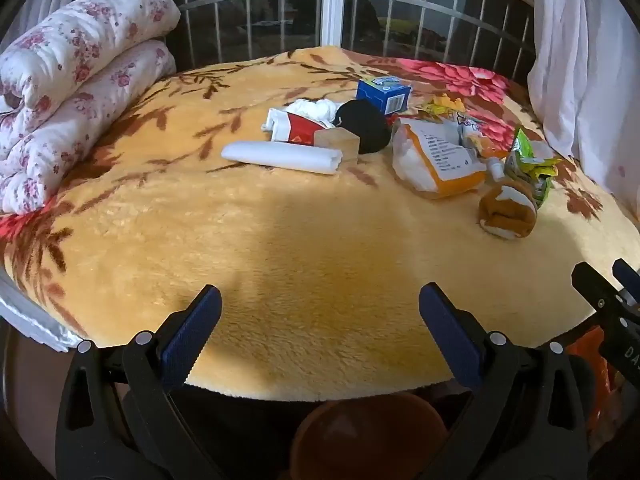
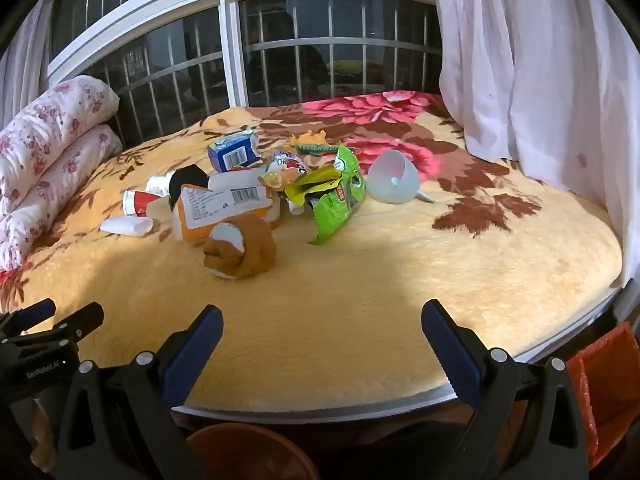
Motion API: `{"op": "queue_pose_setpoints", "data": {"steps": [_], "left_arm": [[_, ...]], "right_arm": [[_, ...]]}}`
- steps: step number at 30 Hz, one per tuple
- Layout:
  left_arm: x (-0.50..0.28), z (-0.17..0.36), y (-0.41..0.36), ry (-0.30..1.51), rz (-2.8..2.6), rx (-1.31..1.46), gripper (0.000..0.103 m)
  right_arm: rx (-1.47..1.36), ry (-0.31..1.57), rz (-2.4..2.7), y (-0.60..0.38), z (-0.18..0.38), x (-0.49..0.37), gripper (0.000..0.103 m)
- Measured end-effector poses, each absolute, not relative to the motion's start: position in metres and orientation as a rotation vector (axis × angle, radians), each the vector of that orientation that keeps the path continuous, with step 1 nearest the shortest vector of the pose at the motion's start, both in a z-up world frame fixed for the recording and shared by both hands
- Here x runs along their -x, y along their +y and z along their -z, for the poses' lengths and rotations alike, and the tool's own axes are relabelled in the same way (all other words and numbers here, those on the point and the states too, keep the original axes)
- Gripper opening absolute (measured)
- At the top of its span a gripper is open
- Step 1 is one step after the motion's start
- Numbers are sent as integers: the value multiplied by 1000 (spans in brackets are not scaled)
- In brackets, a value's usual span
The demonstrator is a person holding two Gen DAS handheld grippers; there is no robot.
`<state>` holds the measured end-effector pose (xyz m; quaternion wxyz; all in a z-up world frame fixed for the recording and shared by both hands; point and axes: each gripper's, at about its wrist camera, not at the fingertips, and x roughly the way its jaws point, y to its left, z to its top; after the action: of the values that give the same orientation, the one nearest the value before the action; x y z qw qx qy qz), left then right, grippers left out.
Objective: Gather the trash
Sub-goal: 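Move both tools toward the pile of items on the bed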
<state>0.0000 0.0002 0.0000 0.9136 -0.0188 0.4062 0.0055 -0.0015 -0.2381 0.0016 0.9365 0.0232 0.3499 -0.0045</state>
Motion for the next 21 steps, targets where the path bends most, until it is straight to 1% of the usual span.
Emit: {"op": "queue_pose_setpoints", "data": {"steps": [6,7,16,21], "left_arm": [[-6,5,-11,883,7,41,96],[-1,5,-3,864,25,74,96],[-4,8,1,895,58,103,96],[-6,9,2,898,27,79,96]], "right_arm": [[-51,706,8,-238,-1,1,98],[-53,709,7,-238,-1,1,98],[-56,714,7,-242,0,3,98],[-59,717,7,-239,-1,-1,98]]}}
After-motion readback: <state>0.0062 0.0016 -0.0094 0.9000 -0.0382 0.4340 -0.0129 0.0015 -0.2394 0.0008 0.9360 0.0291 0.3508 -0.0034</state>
